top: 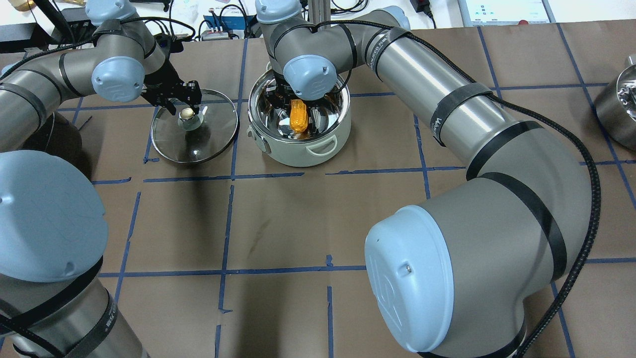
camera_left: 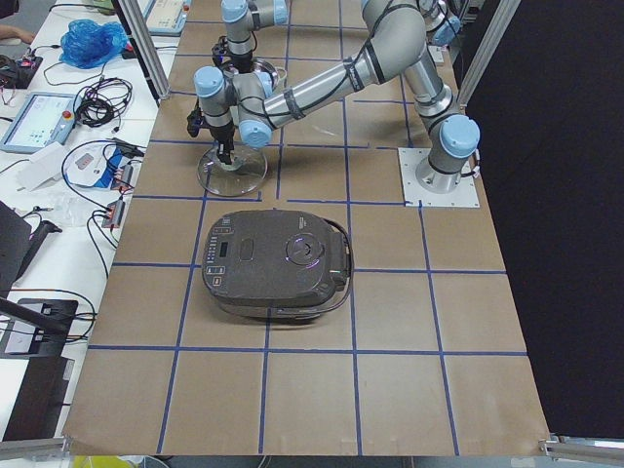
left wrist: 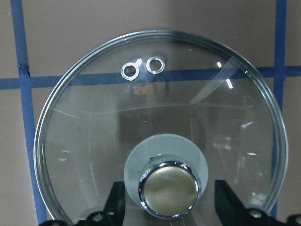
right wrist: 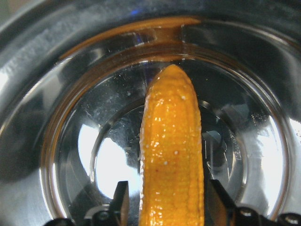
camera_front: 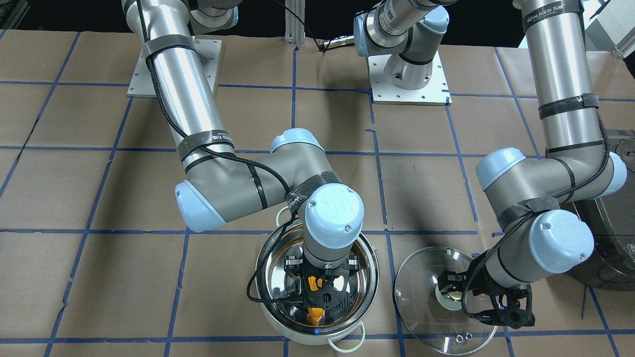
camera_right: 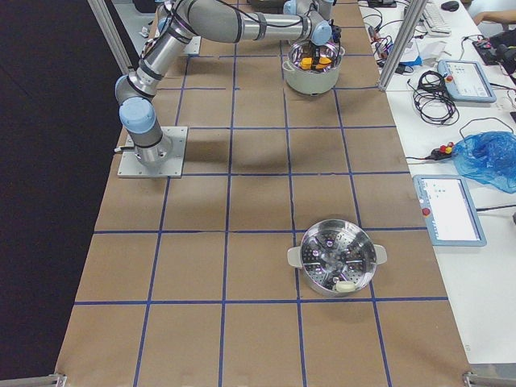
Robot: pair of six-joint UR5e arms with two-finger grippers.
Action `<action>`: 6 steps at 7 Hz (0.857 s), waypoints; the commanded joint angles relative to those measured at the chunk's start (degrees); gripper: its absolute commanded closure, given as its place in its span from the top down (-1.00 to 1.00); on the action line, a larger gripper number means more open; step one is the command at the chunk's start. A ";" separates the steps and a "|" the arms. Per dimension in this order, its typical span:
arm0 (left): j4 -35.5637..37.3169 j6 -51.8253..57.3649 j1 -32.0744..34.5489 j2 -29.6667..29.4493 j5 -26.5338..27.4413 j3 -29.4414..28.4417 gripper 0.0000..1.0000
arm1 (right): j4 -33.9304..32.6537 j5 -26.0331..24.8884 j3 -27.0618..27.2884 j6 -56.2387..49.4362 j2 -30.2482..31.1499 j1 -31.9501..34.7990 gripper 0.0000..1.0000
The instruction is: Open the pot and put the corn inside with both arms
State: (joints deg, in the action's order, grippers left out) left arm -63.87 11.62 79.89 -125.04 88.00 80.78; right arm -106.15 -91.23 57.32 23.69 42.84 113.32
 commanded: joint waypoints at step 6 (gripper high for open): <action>-26.25 -4.67 5.70 21.99 0.94 -1.42 1.00 | 19.99 -0.35 16.43 -9.16 34.60 -11.96 0.86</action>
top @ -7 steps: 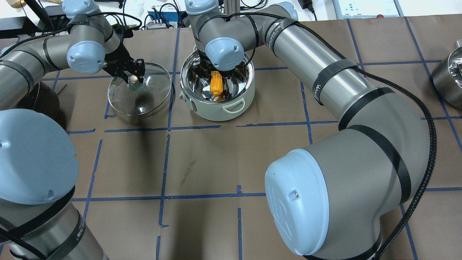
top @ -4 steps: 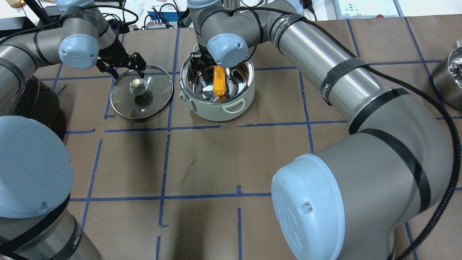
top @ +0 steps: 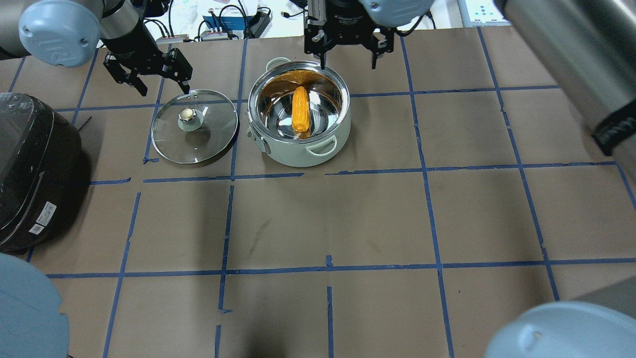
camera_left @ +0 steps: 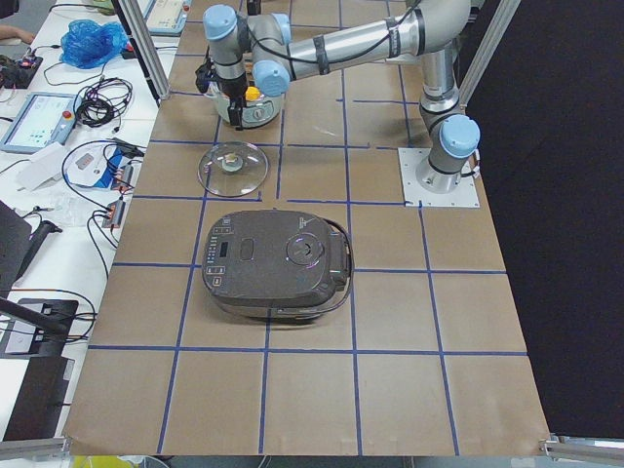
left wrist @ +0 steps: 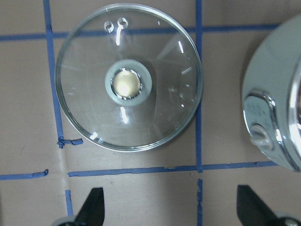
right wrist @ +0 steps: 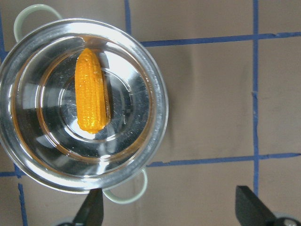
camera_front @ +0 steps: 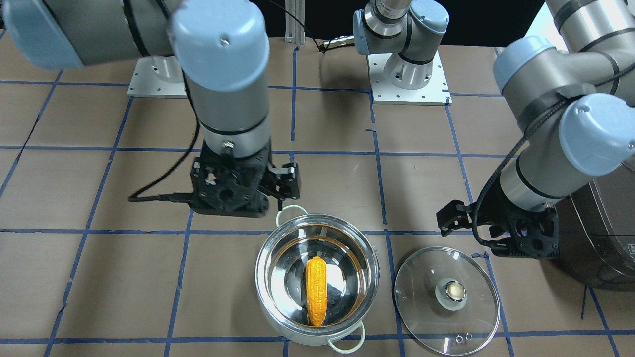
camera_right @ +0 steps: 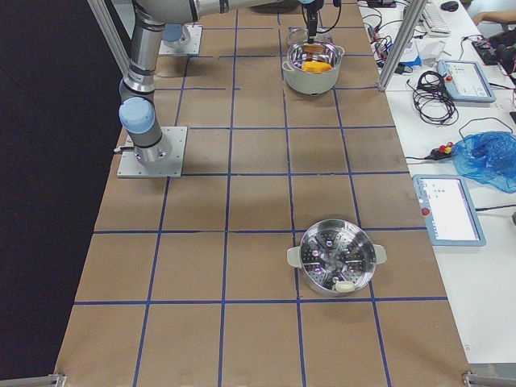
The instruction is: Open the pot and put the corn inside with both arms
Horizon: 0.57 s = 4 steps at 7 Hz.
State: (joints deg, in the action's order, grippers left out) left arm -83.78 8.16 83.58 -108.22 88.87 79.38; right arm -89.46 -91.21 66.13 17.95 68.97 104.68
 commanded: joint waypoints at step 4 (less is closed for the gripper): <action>-11.06 -1.30 2.72 9.07 -0.10 0.51 1.00 | 2.54 0.59 25.54 -13.91 22.43 -12.04 0.72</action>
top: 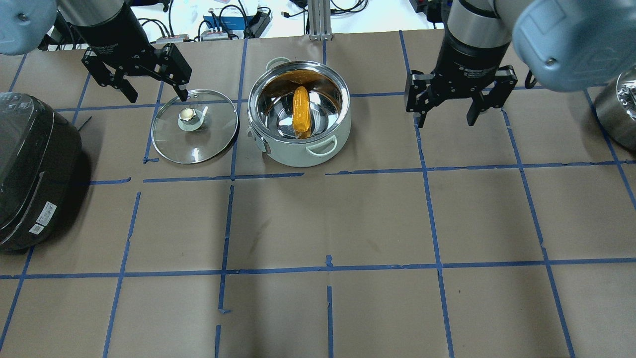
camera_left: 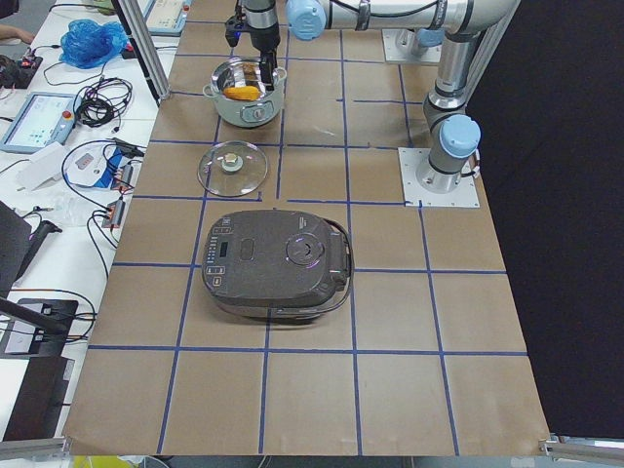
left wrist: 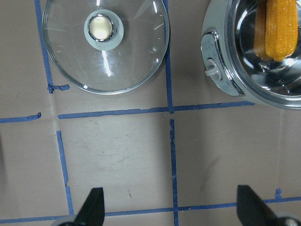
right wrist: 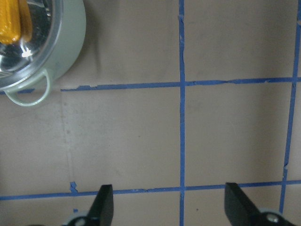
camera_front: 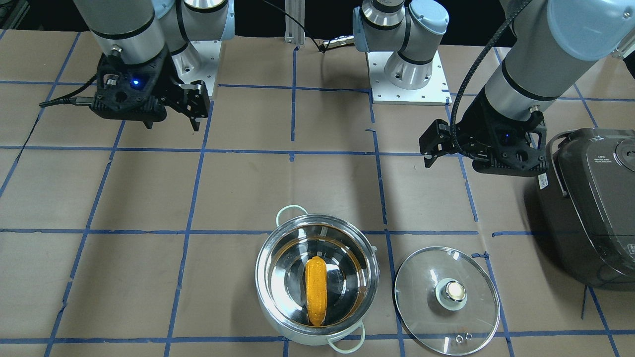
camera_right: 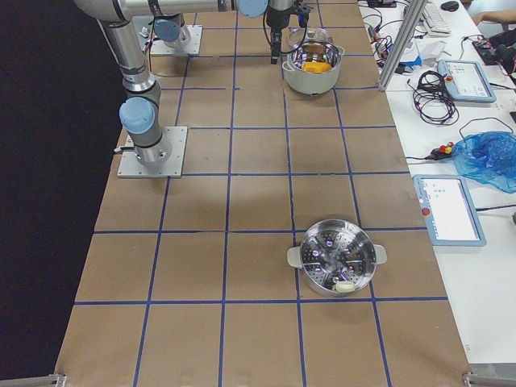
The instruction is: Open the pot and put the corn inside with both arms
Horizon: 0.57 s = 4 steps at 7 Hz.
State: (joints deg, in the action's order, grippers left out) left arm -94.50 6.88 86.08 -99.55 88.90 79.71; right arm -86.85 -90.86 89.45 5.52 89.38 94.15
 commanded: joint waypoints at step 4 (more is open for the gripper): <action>-0.25 -0.02 0.14 0.58 -0.22 0.54 1.00 | -0.52 0.07 -2.96 0.45 1.06 -0.73 1.00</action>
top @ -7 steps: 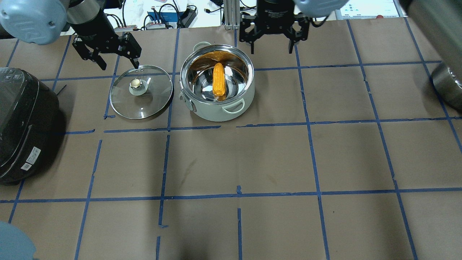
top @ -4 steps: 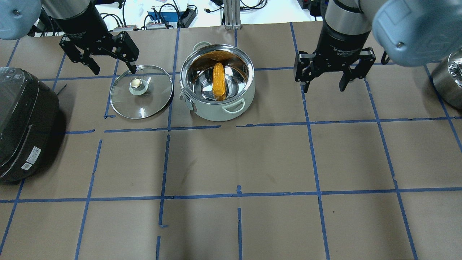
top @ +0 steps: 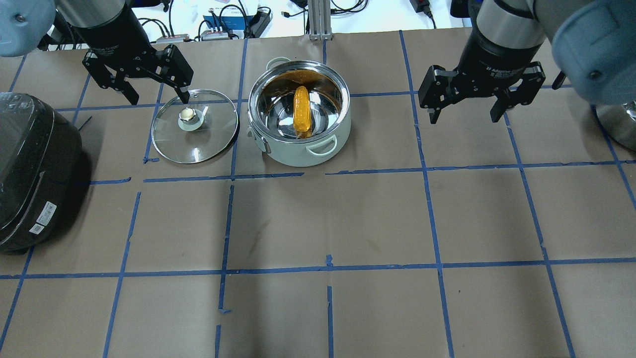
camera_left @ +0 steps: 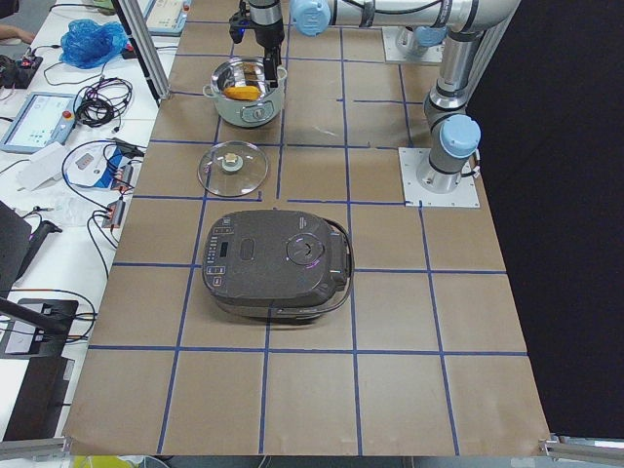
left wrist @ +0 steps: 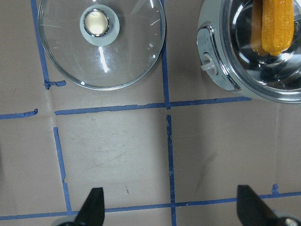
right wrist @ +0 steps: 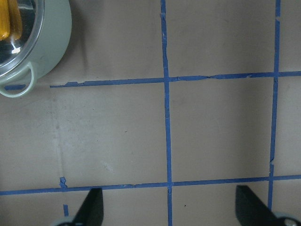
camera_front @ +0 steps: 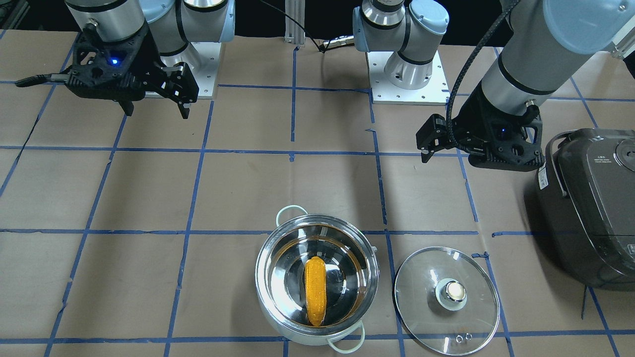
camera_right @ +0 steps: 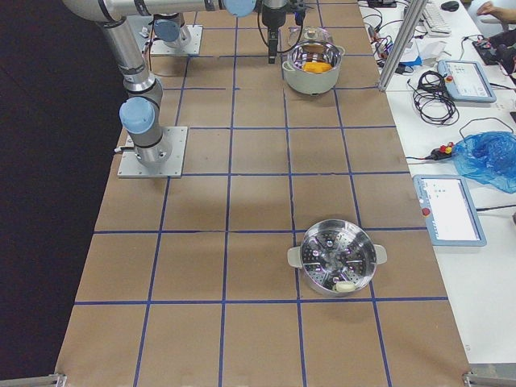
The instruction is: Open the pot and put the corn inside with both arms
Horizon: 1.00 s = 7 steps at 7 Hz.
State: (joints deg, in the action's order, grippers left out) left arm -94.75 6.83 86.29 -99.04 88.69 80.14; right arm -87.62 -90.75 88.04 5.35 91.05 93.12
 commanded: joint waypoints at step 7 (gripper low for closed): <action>0.09 0.29 -0.95 0.25 0.08 0.37 1.00 | 0.43 -0.13 -1.11 -0.07 -0.70 0.31 1.00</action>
